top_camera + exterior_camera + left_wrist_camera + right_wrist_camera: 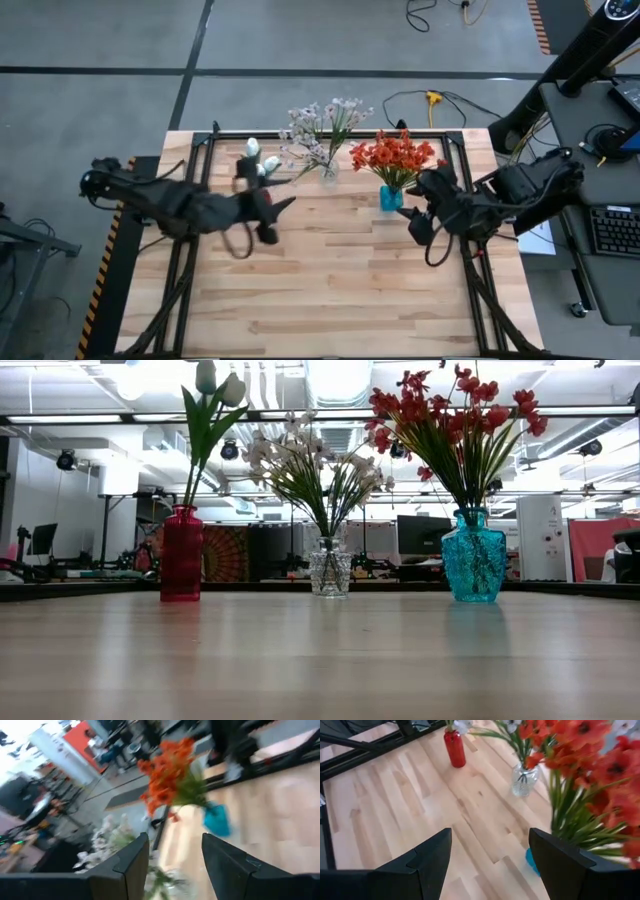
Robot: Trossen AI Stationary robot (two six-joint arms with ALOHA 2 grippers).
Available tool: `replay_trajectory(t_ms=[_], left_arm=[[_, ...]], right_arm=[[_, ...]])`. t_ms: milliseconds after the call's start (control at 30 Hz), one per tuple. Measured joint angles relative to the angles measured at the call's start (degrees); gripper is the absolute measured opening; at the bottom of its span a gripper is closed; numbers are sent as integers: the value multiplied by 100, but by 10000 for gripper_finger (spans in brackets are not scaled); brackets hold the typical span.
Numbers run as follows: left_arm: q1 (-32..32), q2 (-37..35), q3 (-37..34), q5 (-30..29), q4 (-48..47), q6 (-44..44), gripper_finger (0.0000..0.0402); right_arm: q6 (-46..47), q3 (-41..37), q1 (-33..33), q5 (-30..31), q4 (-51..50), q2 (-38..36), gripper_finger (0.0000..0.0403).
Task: Sort flowers into vase by color
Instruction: Return to Home Position
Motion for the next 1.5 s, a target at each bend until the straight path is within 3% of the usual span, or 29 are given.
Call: replay_trajectory(t_ms=[233, 400, 700, 933, 1167, 1333, 1500], left_arm=[[-1242, -54, -26, -54, -186, -503, 166], [-1977, 458, -28, -1066, -183, -1149, 166], [-2648, 1426, -33, -1189, -194, -2605, 166], [-3351, 1510, -44, -1687, -183, -3231, 166], [-4337, 1452, -70, -2632, -195, -3319, 166], [-4868, 1450, -234, -2931, -240, -3521, 166], [-4873, 1434, -717, -2914, -237, -3846, 166]], right_arm=[[564, 0, 372, -58, -8, 188, 258], [866, 7, 665, -151, -52, 223, 258], [1907, -143, 1124, -555, -944, 222, 258], [2268, -924, 1478, -369, -759, 227, 258], [2180, -2026, 2008, -48, 414, 225, 258], [1678, -2893, 2303, 387, 2009, 225, 258], [477, -3709, 2323, 808, 4048, 223, 258]])
